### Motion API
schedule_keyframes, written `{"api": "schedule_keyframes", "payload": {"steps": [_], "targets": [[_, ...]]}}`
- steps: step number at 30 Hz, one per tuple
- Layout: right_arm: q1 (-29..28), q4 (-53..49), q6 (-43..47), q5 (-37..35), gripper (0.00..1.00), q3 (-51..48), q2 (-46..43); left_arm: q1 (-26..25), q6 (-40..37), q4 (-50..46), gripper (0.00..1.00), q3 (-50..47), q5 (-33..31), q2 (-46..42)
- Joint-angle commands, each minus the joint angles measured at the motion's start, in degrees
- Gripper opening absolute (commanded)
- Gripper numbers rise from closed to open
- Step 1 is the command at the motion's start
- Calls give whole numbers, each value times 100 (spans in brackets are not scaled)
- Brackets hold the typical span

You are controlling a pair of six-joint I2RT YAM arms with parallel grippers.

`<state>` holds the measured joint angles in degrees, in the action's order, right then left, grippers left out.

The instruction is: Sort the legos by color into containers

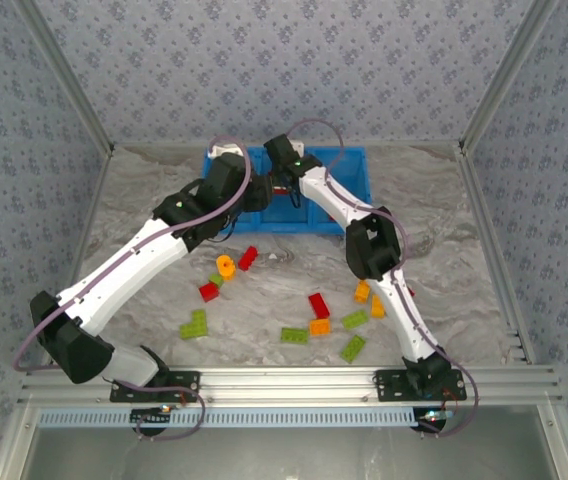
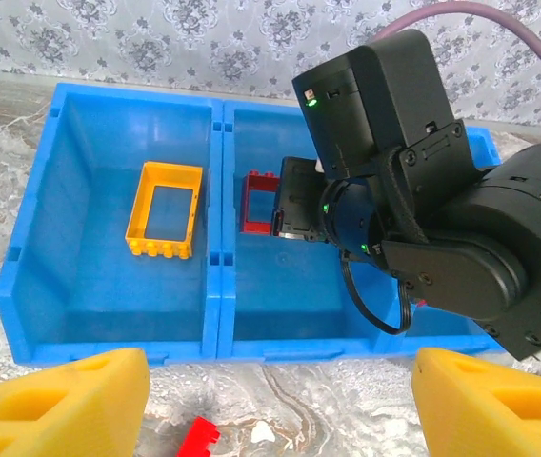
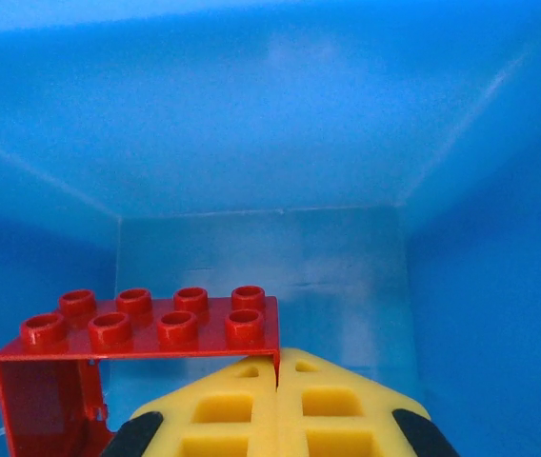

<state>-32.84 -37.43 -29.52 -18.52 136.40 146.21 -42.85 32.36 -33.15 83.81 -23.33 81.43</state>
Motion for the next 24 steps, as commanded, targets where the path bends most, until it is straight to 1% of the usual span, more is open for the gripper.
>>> {"api": "schedule_keyframes", "payload": {"steps": [1,7,10,14,18,21,24], "targets": [[64,83,53,129,0,236,182,19,-72,161,73,-9,65,-79],[80,96,61,226,0,238,211,22,-46,155,73,-76,112,-149],[33,118,73,218,0,152,-8,16,-37,142,73,-98,134,-161],[-164,464,285,-134,0,-262,-718,3,6,188,72,-189,171,-196],[-214,389,200,-531,0,-549,-1510,-18,25,212,72,-234,199,-201],[-34,324,62,-706,0,-949,-2081,-38,8,262,72,-242,268,-216],[266,193,101,-754,0,-1486,-2488,-52,-53,396,72,-221,526,-163]]}}
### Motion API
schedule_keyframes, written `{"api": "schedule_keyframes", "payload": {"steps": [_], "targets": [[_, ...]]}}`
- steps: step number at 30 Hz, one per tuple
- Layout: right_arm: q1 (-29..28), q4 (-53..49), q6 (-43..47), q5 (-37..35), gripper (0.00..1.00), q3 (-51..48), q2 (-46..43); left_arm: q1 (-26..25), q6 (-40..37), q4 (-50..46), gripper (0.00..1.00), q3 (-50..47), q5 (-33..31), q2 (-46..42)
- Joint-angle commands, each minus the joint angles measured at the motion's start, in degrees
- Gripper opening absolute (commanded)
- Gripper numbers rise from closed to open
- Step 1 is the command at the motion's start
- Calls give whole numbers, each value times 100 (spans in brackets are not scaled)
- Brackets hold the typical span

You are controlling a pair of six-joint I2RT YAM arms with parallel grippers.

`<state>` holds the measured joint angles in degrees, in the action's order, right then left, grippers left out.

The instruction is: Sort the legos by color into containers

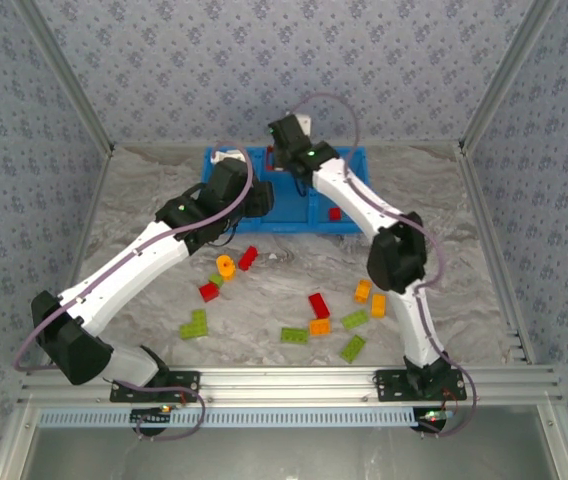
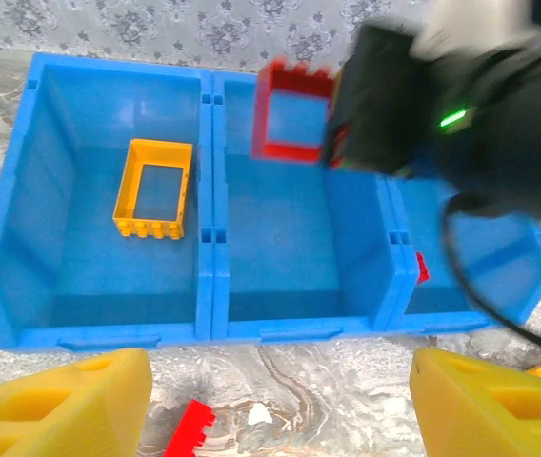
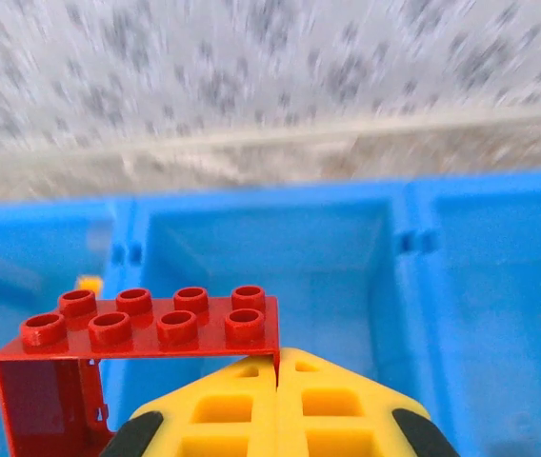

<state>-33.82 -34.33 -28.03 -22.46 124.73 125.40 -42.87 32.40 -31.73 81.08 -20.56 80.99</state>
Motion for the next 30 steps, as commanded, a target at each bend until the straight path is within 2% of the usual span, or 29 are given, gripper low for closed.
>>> {"api": "schedule_keyframes", "payload": {"steps": [1,4,8,17,22,30], "targets": [[494,-95,-19,-310,0,-531,-511,-60,-67,310,72,83,367,-68],[890,-41,53,3,0,-1077,-679,-177,-85,459,72,263,550,163],[1201,88,276,449,0,-1336,-563,-461,-154,548,72,703,561,655],[1365,-165,381,684,0,-910,318,-730,-94,574,71,1451,516,1574],[1451,-413,464,757,0,-450,920,-781,-76,613,71,1578,558,1752],[1572,-37,725,1048,0,-443,1176,-862,-50,665,71,1565,600,1824]]}}
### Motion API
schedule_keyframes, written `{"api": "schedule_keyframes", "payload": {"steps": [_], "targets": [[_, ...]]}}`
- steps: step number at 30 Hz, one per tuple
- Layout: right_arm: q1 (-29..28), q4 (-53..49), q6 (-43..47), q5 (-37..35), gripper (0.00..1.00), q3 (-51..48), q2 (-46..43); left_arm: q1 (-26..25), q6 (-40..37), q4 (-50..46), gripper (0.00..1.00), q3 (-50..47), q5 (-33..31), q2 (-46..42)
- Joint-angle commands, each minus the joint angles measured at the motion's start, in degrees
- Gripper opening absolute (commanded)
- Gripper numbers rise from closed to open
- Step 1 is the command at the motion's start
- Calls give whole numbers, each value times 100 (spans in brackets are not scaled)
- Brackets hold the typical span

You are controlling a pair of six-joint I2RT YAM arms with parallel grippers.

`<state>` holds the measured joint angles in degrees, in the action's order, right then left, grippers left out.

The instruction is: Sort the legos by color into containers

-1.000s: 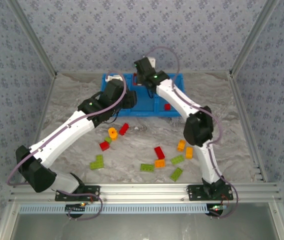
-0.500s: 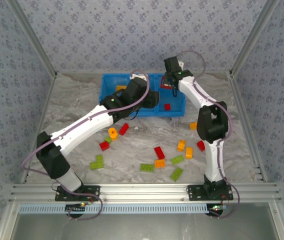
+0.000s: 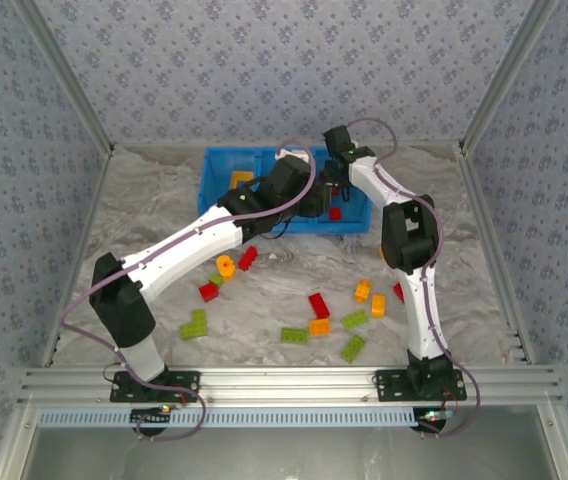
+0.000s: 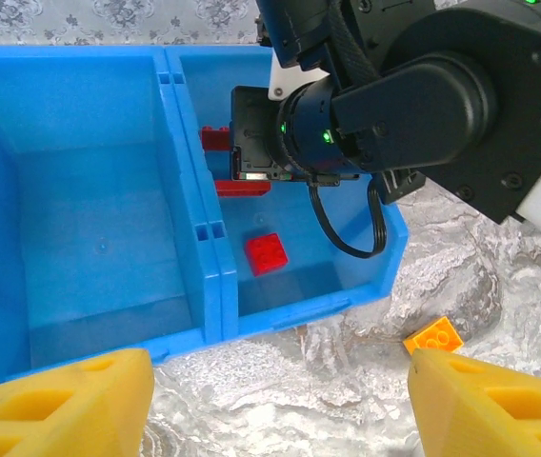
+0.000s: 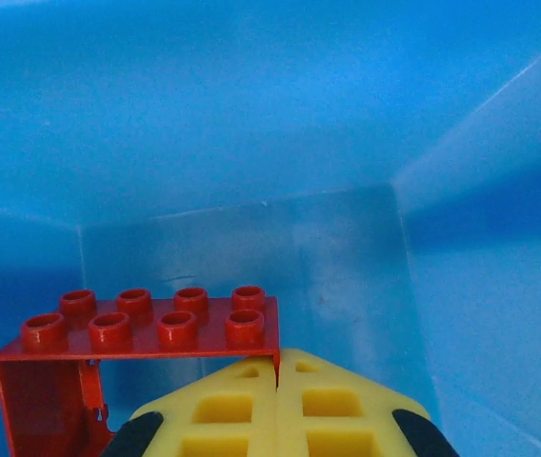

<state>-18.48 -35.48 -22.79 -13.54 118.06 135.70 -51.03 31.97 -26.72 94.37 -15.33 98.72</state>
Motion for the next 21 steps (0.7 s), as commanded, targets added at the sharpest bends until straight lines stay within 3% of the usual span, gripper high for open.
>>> {"api": "schedule_keyframes", "payload": {"steps": [1,6,11,16,21], "targets": [[51,78,217,182,0,281,196,-52,-6,159,71,231,73,51],[73,-2,257,294,0,434,368,-74,2,158,71,218,50,26],[77,-23,215,464,28,395,265,-121,0,123,71,223,-5,-21],[84,-10,194,471,33,297,-232,-184,19,-17,71,192,-125,-171],[55,77,169,349,40,-175,-1295,-197,215,-381,71,-112,-431,-665]]}}
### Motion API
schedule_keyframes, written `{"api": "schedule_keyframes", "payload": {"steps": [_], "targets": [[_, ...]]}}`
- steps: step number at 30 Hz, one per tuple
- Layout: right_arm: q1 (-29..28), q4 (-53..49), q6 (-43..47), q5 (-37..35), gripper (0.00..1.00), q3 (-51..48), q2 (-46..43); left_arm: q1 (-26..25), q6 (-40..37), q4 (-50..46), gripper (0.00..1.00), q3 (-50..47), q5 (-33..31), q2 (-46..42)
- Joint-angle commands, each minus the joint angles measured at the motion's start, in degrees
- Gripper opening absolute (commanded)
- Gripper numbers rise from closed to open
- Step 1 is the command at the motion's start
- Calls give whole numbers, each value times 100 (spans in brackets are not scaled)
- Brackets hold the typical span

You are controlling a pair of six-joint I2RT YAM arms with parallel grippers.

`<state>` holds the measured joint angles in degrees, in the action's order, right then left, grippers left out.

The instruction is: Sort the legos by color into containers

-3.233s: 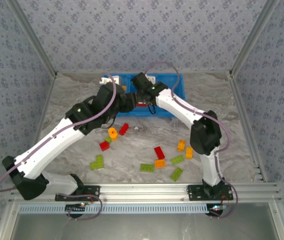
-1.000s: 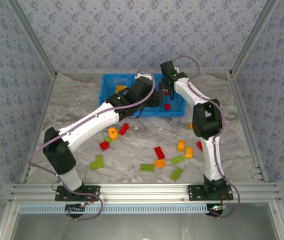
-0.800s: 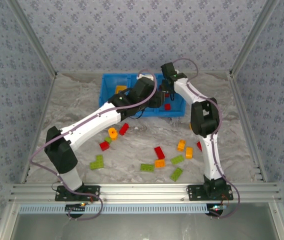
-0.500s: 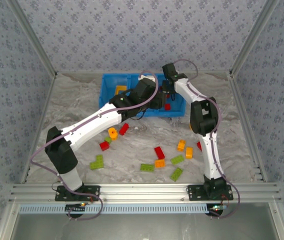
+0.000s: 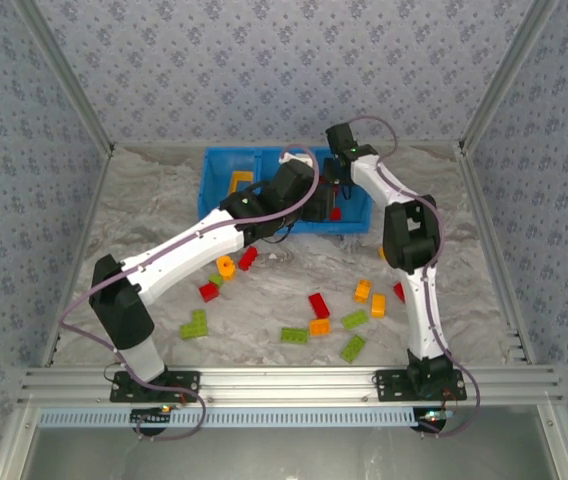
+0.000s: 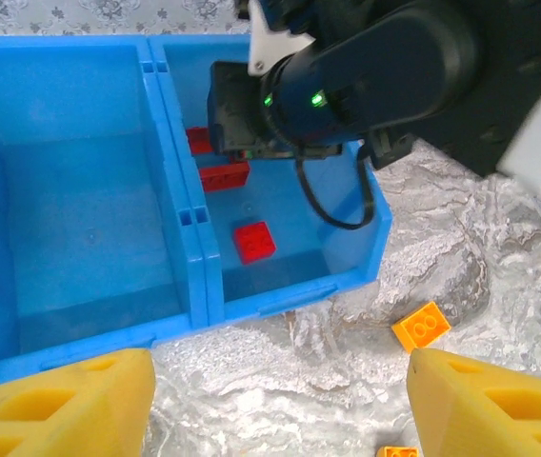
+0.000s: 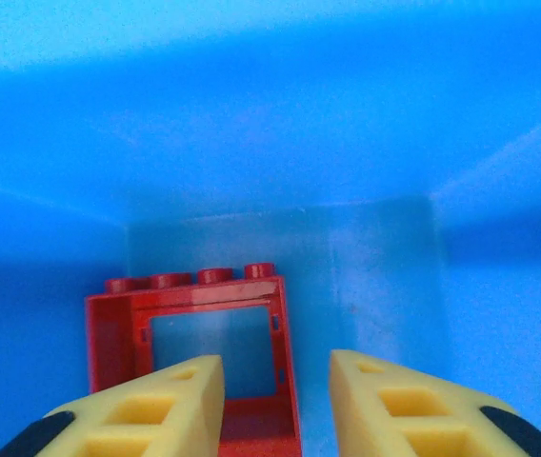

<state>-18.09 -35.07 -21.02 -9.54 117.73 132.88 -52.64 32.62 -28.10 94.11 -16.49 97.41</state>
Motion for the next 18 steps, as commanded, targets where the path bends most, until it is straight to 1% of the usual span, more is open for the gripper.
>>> {"api": "schedule_keyframes", "payload": {"steps": [1,4,6,10,13,16,18], "targets": [[0,110,-2,-100,42,-274,-1260,-39,191,-333,71,-179,-382,-658],[-72,303,56,-177,47,-840,-2167,-42,367,-743,71,-542,-562,-1129],[-202,484,142,-214,50,-1428,-2918,-28,513,-1031,71,-888,-662,-1498],[-679,710,325,-249,55,-2582,-4383,-18,952,-1807,71,-1617,-823,-2285],[-1361,659,475,-272,59,-3487,-5412,-18,1449,-2431,71,-2164,-942,-2888],[-2326,608,399,-102,62,-4351,-6191,-17,2072,-3122,71,-2746,-993,-3384],[-3154,779,225,123,63,-5084,-6565,-16,2333,-3302,70,-3244,-844,-3655]]}}
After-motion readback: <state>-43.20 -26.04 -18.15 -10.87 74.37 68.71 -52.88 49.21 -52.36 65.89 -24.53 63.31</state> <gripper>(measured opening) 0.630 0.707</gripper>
